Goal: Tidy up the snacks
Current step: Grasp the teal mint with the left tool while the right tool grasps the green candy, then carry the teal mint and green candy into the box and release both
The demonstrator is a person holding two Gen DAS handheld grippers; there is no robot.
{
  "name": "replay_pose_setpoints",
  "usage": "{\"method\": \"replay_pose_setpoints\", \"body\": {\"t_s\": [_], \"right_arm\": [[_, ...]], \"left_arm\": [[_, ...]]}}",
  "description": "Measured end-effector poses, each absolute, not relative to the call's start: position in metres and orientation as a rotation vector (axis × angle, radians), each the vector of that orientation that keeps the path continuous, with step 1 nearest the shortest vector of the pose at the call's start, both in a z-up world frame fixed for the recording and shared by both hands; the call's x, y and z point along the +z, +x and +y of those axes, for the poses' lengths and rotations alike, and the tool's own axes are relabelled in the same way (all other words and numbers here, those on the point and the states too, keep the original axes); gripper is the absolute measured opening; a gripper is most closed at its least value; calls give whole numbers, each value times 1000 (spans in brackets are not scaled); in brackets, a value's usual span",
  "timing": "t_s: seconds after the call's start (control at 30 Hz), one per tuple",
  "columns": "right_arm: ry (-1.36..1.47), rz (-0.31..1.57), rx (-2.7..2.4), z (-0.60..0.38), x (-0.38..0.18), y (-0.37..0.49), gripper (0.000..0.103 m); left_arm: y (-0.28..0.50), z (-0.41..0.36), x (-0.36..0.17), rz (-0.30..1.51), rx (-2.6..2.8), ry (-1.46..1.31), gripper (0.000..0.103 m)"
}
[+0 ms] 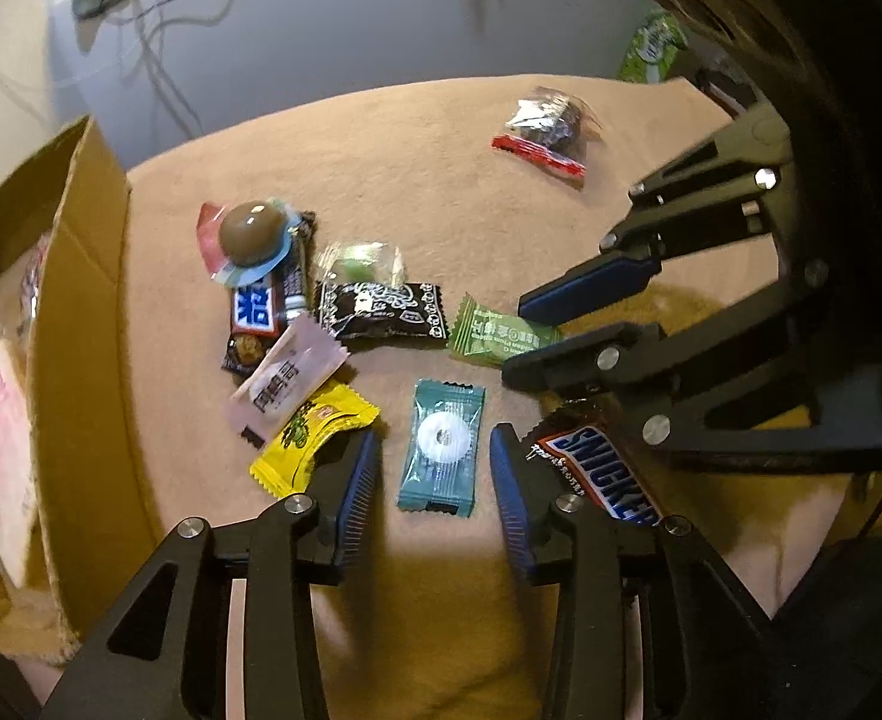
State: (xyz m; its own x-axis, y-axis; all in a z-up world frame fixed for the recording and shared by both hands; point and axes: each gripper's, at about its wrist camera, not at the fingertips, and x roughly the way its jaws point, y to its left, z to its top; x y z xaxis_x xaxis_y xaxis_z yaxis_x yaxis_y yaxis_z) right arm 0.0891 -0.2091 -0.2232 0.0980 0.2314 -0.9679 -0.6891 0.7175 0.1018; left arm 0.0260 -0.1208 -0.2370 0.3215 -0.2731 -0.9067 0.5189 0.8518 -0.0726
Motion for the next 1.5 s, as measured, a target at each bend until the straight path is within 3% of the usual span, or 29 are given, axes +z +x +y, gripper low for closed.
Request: {"method": "replay_pose_setpoints", "body": {"t_s": [0.13, 0.2, 0.23, 0.73, 1.5], "right_arm": [[-399, 1310, 699, -221, -227, 92, 24], [-381, 1313, 688, -226, -227, 93, 24], [-378, 1313, 683, -228, -227, 93, 24], [-315, 1308, 623, -231, -220, 87, 24], [-272, 1150, 686, -189, -142, 114, 24]], "left_arm": [[25, -133, -240, 1101, -522, 304, 35], [24, -132, -239, 1091, -509, 302, 22], [26, -131, -240, 1094, -504, 286, 21], [18, -87, -228, 1132, -502, 70, 19], [16, 13, -159, 967, -294, -106, 19]]}}
